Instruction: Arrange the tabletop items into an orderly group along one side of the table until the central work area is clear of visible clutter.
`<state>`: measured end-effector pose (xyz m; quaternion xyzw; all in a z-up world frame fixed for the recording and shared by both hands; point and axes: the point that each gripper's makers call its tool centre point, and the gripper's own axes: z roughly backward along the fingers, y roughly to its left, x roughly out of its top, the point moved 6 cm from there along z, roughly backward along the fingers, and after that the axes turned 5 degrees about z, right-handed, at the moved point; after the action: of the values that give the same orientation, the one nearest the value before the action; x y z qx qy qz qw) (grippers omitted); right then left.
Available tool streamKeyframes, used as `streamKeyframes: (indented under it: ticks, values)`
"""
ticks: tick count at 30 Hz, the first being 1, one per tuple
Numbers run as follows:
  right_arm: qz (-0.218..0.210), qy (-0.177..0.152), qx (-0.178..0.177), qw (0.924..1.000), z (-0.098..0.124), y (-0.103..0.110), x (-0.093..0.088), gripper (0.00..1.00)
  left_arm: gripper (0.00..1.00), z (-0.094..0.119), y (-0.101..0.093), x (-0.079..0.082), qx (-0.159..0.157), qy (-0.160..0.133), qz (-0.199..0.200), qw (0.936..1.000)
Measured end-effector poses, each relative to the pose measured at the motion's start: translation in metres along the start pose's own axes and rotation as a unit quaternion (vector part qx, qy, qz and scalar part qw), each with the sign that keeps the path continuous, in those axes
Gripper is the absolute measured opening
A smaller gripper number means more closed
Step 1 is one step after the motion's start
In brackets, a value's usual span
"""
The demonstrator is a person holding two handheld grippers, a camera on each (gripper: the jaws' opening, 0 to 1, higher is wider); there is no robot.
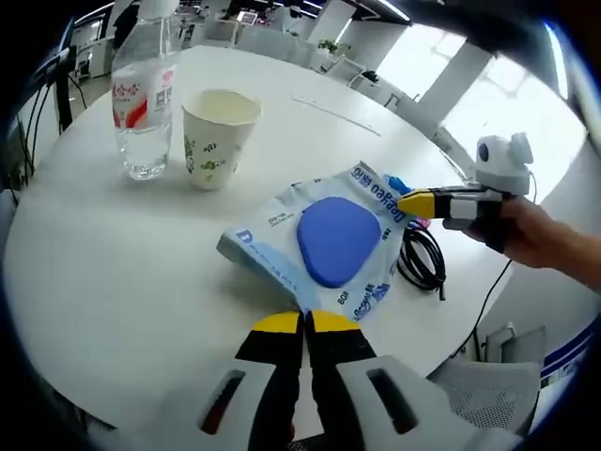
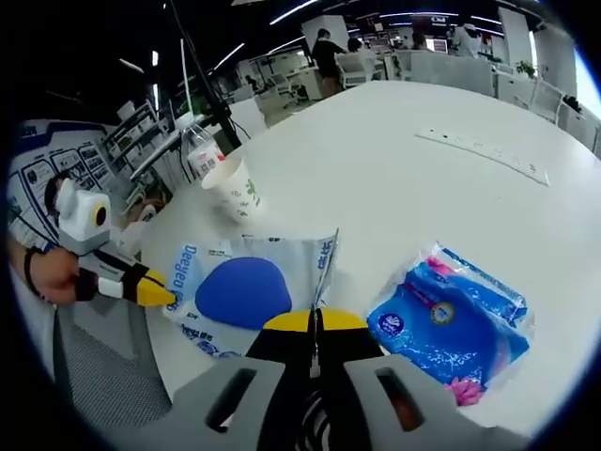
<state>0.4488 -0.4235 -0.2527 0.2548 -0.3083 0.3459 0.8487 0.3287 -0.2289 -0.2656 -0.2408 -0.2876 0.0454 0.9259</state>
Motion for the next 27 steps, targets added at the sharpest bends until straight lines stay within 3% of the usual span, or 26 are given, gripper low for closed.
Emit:
streamKeyframes:
  ticks: [13,27]
  values:
    - [-0.015,-0.022,-0.018,0.9995,-0.005,-0.017,0.016,0.00,0.00,-0.013,-0.006,0.017,-0.011,0.005,0.010,0.9999]
    - [-0.076,-0.026,-0.057,0.9951,0.003,-0.049,-0.002,0.00,0.00,-0.038,-0.013,0.044,-0.012,0.002,0.001,0.9999]
